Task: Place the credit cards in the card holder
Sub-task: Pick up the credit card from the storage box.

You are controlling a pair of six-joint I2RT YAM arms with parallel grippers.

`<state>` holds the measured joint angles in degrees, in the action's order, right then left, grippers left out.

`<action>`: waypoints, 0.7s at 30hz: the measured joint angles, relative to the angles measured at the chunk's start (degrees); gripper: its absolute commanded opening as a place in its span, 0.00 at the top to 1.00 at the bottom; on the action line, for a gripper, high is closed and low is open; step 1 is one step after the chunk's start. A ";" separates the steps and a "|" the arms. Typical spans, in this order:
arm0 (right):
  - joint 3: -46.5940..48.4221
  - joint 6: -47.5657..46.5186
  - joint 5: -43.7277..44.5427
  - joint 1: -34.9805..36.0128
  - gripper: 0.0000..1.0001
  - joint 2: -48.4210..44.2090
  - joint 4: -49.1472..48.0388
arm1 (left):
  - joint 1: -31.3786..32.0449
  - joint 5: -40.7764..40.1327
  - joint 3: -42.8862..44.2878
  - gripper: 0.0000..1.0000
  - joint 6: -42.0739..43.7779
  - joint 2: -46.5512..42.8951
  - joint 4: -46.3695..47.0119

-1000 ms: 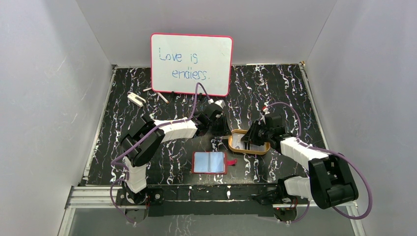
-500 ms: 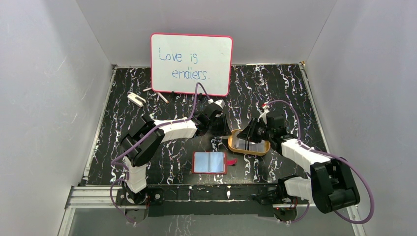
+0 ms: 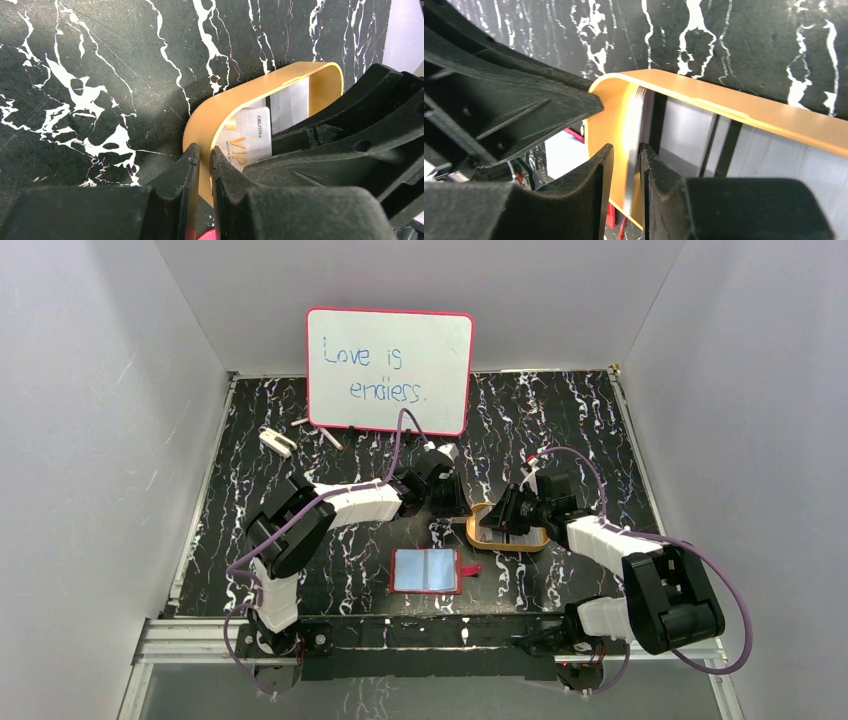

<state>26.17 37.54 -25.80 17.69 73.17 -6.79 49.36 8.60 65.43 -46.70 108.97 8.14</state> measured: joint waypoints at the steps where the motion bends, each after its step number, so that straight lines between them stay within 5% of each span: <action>1: 0.33 -0.39 0.50 0.00 0.63 0.37 0.96 | 0.00 0.00 0.00 0.91 0.00 0.00 0.00; 10: 2.56 -3.89 4.11 0.00 0.93 0.59 7.82 | 0.00 0.00 0.00 0.91 0.00 0.00 -0.02; 21: 5.51 -6.12 6.67 0.07 1.00 -6.64 14.64 | 0.37 -2.12 1.09 0.87 0.61 -0.66 -3.15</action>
<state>31.68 31.42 -19.14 17.76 66.52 7.86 49.74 6.48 66.52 -46.09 108.31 4.99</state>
